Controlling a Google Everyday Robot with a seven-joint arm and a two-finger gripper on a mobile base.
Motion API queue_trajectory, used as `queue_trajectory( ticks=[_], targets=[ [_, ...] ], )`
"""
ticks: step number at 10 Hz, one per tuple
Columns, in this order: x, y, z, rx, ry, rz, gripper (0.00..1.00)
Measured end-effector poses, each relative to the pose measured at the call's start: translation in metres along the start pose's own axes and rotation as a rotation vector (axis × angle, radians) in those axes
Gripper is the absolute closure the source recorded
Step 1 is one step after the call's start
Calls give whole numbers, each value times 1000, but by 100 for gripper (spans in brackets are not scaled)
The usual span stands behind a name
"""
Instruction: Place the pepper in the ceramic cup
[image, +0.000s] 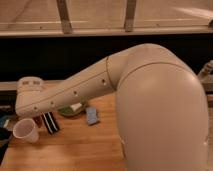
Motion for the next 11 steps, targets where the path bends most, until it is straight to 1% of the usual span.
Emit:
queue_trajectory(
  ticks=[1,2,3,5,11],
  targets=[
    [-10,6,3,0,4,-23,100],
    [-17,13,7,-7,5,-37,100],
    [-27,23,11,-23,1,-53,100],
    [-42,43,19,-69,-21,-77,100],
    [-42,42,19,-68,-21,-76,100]
  ],
)
